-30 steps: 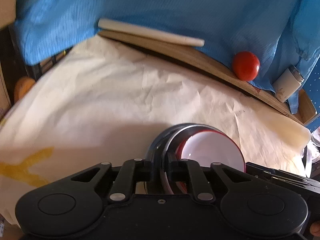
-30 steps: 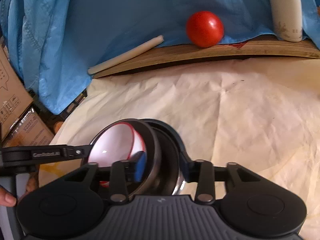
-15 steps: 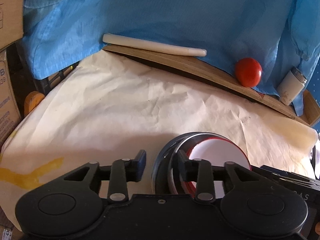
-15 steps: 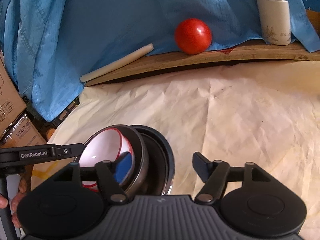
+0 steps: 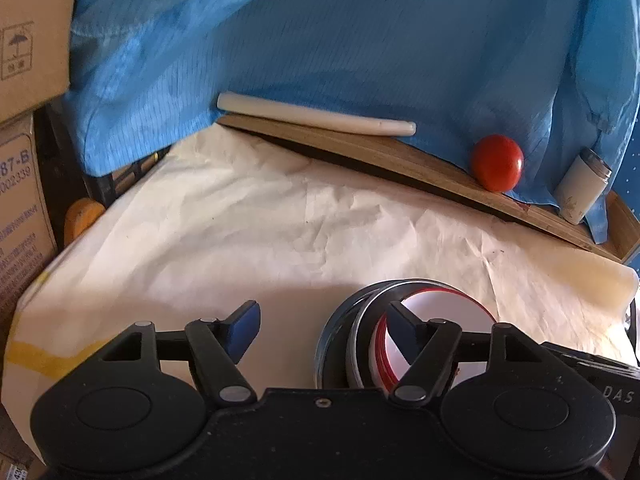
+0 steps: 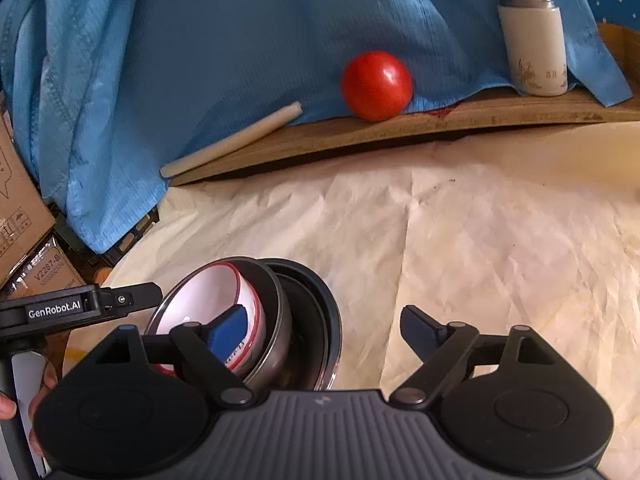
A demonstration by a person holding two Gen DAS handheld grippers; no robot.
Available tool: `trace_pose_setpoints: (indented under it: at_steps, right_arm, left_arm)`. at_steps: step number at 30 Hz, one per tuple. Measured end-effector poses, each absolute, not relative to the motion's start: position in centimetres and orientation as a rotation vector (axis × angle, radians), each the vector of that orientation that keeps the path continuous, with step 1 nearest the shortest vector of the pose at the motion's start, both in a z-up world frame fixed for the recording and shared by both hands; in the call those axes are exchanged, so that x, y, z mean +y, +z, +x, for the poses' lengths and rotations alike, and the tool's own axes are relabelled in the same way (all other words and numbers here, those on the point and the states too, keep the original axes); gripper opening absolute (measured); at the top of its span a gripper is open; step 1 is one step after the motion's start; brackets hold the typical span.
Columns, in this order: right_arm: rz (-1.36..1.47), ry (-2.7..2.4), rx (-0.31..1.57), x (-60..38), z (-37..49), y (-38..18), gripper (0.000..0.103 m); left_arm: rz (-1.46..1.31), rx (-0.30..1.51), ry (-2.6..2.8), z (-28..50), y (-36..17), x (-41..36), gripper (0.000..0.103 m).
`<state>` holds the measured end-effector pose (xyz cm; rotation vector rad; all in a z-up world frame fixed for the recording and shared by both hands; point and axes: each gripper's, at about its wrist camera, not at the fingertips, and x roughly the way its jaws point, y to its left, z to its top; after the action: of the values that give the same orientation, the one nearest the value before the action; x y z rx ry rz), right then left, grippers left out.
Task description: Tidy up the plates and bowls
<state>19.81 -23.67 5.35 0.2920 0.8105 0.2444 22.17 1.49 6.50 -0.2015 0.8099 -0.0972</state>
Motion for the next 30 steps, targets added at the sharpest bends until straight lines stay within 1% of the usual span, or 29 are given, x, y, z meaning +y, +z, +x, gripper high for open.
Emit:
trace_pose_setpoints:
  at_steps: [2,4,7,11,13,16,20,21,26,30]
  right_arm:
    - [0.297,0.245,0.785,-23.8,19.4,5.5,0.092]
    - [0.309,0.244,0.752,-24.1,18.8,5.7,0.097]
    - [0.316,0.231,0.711,-24.3,18.0,5.9,0.1]
    - [0.297,0.224,0.647,-24.2,16.6,6.2,0.102]
    - [0.265,0.211,0.612,-23.9,15.6,6.3,0.102]
    - [0.204,0.202,0.535,-23.3,13.8,6.9,0.102]
    - [0.144,0.195,0.452,-22.5,11.4,7.7,0.102]
    - [0.142,0.189,0.48,-22.3,10.9,8.0,0.102]
    - [0.085,0.178,0.394,-21.7,8.3,8.9,0.103]
    - [0.11,0.192,0.39,-21.8,7.1,8.9,0.103]
  left_arm:
    - [-0.201,0.789,-0.095,21.6,6.6,1.5,0.078]
    - [-0.205,0.761,-0.094,21.0,6.7,1.6,0.083]
    - [-0.193,0.712,-0.089,19.9,6.8,1.6,0.09]
    - [-0.195,0.624,-0.07,18.0,6.8,1.6,0.099]
    - [-0.218,0.563,-0.066,16.6,6.9,1.8,0.102]
    - [-0.228,0.479,-0.056,14.5,7.0,1.8,0.102]
    - [-0.207,0.424,-0.05,12.5,6.6,1.3,0.102]
    - [-0.199,0.416,-0.051,12.1,6.5,1.2,0.102]
    - [-0.157,0.392,-0.041,10.0,5.9,0.8,0.102]
    - [-0.178,0.398,-0.043,8.6,5.1,0.9,0.102]
